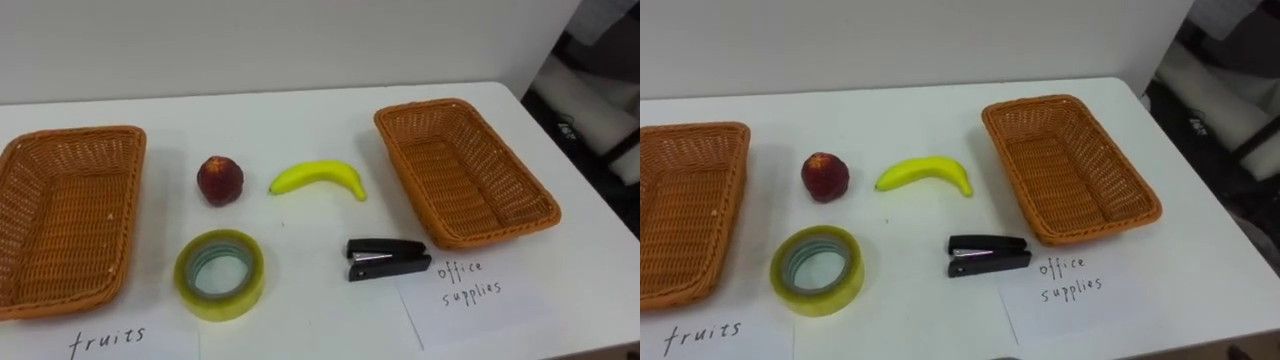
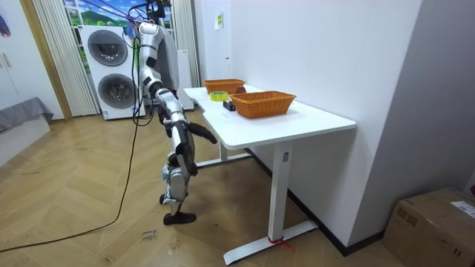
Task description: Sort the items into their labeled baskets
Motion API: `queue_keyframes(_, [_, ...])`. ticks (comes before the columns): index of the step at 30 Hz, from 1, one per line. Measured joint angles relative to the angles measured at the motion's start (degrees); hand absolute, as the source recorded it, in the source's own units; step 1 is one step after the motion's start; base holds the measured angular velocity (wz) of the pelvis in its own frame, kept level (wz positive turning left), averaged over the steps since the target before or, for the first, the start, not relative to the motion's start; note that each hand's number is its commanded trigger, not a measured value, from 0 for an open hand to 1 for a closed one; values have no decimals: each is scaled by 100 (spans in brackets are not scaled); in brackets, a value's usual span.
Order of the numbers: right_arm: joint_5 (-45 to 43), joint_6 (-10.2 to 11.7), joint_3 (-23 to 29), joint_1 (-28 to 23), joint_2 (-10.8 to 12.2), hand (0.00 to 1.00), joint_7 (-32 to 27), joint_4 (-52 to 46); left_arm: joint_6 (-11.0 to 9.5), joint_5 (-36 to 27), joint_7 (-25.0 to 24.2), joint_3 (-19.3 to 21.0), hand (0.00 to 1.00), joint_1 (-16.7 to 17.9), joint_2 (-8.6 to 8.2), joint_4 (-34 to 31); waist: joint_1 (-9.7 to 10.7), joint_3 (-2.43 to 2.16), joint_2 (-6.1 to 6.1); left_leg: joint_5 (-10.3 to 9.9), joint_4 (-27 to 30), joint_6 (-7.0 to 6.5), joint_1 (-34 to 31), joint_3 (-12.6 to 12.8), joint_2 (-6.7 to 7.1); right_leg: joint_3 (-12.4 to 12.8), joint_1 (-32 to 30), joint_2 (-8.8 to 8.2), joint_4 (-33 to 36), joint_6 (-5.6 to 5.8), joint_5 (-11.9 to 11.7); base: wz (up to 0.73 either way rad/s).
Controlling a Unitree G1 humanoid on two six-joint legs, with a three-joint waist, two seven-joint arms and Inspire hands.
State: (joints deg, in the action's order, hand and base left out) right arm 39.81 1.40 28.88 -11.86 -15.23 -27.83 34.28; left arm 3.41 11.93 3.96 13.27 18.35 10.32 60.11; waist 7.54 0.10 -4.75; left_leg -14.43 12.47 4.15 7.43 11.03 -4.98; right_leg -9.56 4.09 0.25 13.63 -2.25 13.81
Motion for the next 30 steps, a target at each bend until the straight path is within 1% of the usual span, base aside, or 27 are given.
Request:
queue_keyframes(4, [-586,-1,0,-11,1,0,-480,-408,-1,-1,9,-20,0,38,-2,-75,4,-20,52,19,-78,-31,3,9,22,4,-20,4,9,6,-3,-1])
queue_keyframes(7, [-905,-11,-35,-60,1,0,-903,-924,-14,5,21,-57,0,32,-3,-104,-2,7,139,28,-87,-46,6,10,61,38,-55,-27,73,34,10,-11])
queue_keyframes(8, [-1011,-2,-46,-89,-1,0,-1041,-1374,-25,16,22,-58,0,37,2,-124,-4,8,165,30,-97,-49,-5,9,72,77,-107,-31,118,46,21,-10])
queue_keyframes(9, [-1296,62,-66,-83,-5,0,-1131,-1761,-32,16,19,-97,0,34,31,-152,-3,9,163,30,-99,-50,-17,9,71,81,-115,-27,107,46,20,-6])
queue_keyframes(10, [-1460,121,-66,-83,-7,0,-1159,-1919,-51,14,14,-108,0,31,44,-158,-3,6,149,30,-104,-50,-17,9,71,69,-112,-26,103,46,20,5])
queue_keyframes(11, [-1737,252,-66,-81,-19,0,-1191,-2191,-115,14,6,-108,0,30,52,-158,-15,2,114,30,-107,-50,-14,7,70,44,-93,-28,90,46,20,14])
queue_keyframes(12, [-1894,324,-67,-57,-48,0,-1244,-2420,-135,7,5,-124,0,34,54,-158,-32,4,70,30,-108,-50,-13,-7,69,11,-71,-28,77,46,19,14])
queue_keyframes(13, [-1955,354,-68,-47,-68,0,-1268,-2514,-135,5,5,-144,0,35,58,-156,-39,8,51,30,-108,-50,-13,-7,68,0,-64,-28,73,46,19,11])
queue_keyframes(15, [-2017,425,-66,-39,-123,0,-1363,-2768,-131,0,8,-290,0,41,85,-156,-135,24,9,30,-108,-50,17,-5,61,-4,-37,-19,31,44,6,4])
queue_keyframes(17, [-2184,475,-70,29,-140,0,-1426,-2851,-131,5,8,-431,0,44,106,-155,-232,25,-52,30,-108,-50,15,-19,60,-37,-2,-20,-5,44,-1,7])
queue_keyframes(19, [-2269,475,-73,127,-144,0,-1456,-2923,-131,13,-6,-507,0,40,109,-153,-310,18,-49,30,-109,-50,-3,-20,60,-40,-21,-22,-5,47,-3,0])
queue_keyframes(21, [-2478,476,-124,251,-144,0,-1452,-3091,-132,11,-42,-514,0,38,117,-116,-343,18,-50,30,-110,-50,-11,-21,61,-56,-17,-21,-10,47,-3,0])
queue_keyframes(22, [-2555,477,-162,285,-144,0,-1448,-3159,-131,11,-49,-519,0,38,118,-81,-343,18,-61,30,-110,-50,-7,-21,60,-54,-13,-19,-11,47,-3,0])
queue_keyframes(23, [-2719,478,-222,295,-146,0,-1425,-3368,-120,10,-82,-521,0,46,116,-68,-333,11,-50,30,-109,-50,-7,-22,59,-56,-11,-19,-11,47,-3,0])
queue_keyframes(25, [-2912,483,-270,300,-167,0,-1352,-3744,-119,11,-118,-527,0,46,117,-69,-330,15,-22,31,-109,-50,-36,-33,59,-75,-19,-22,-9,47,-3,5])
queue_keyframes(27, [-3010,495,-323,341,-250,0,-1291,-4008,-121,10,-125,-556,0,34,123,-76,-320,14,1,33,-108,-53,-91,-47,60,-90,-23,-26,-6,47,-3,4])
queue_keyframes(30, [-3142,520,-391,539,-339,0,-1188,-4260,-139,5,-130,-742,0,33,150,-45,-314,16,4,36,-113,-59,-82,-50,60,-135,-15,-33,-11,47,-3,5])
